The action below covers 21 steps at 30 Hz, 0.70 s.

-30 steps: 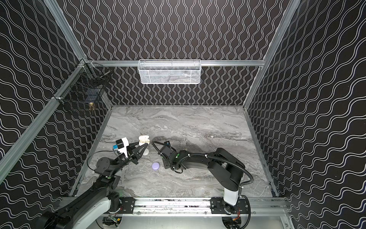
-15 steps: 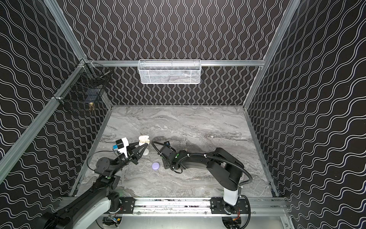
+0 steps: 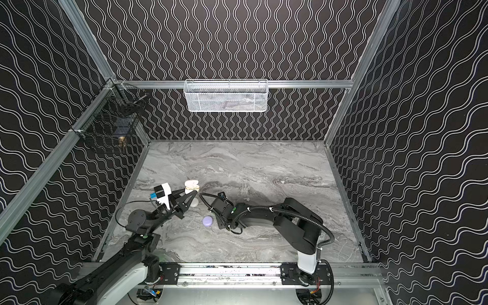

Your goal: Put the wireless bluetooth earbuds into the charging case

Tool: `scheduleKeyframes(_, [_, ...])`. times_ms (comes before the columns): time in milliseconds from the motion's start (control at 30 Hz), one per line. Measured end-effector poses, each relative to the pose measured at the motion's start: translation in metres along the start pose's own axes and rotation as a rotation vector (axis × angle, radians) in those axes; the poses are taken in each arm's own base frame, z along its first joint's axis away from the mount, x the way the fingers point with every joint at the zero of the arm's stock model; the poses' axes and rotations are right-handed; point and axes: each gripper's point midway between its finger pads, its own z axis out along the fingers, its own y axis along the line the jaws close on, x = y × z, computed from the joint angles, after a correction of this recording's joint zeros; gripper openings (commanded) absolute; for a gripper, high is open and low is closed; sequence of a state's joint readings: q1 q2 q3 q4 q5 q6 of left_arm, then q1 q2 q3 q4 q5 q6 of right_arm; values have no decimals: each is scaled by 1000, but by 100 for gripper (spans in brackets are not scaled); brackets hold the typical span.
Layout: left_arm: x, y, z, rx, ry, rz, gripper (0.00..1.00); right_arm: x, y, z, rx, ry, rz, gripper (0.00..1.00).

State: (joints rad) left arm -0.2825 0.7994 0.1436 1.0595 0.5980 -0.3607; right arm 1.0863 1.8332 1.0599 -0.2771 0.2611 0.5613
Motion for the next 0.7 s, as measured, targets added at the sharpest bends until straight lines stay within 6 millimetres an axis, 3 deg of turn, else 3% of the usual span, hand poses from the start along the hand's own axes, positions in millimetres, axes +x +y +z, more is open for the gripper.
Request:
scheduleKeyframes(233, [-2,-1,0,2,-6,2,0,6,-2,-1,12,9,4,33])
scheduleKeyframes(700, [-1,-1,0,1,-3,-2,0,18,22,-8,-11,12,-52,34])
